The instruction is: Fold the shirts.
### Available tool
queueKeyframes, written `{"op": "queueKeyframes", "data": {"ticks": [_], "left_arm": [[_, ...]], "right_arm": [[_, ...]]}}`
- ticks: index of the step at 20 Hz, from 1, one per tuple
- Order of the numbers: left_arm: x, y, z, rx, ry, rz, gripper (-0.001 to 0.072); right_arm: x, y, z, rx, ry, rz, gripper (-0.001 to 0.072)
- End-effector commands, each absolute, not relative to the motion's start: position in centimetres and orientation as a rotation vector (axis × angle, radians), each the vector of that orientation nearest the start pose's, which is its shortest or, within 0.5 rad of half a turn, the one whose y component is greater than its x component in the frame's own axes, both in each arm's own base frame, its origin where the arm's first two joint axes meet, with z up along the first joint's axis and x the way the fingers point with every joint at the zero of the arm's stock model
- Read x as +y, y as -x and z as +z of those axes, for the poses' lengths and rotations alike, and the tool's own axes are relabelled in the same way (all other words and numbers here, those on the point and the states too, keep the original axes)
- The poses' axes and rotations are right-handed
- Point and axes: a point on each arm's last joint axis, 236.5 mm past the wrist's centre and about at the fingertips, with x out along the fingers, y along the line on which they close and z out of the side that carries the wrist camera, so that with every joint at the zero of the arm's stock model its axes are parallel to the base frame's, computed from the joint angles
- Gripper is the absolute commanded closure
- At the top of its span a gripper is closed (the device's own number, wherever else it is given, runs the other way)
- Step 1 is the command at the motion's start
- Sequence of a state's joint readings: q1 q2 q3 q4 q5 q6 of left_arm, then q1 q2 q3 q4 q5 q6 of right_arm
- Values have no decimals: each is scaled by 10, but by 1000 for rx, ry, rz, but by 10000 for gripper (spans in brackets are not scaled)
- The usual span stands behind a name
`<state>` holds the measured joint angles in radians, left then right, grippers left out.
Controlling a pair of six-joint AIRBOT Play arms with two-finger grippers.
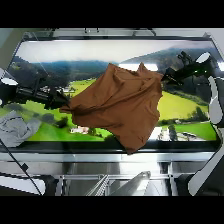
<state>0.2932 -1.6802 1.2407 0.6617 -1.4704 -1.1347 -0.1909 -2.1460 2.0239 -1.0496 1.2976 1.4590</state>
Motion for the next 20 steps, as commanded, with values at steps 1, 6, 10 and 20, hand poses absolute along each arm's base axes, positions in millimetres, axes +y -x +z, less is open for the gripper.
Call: {"op": "queueKeyframes", "data": {"ticks": [1,6,10,20], "left_arm": [[-74,-412,1,1285,944,-647,120],[-76,-415,6,1268,963,-657,65],[-67,-415,6,1261,977,-645,65],[-57,-409,10,1266,1000,-652,65]], "right_arm": [[6,-554,-93,1342,-505,222,230],[6,-553,-100,1354,-509,220,230],[6,-553,-101,1355,-509,220,230],[6,-552,-101,1356,-510,221,230]]}}
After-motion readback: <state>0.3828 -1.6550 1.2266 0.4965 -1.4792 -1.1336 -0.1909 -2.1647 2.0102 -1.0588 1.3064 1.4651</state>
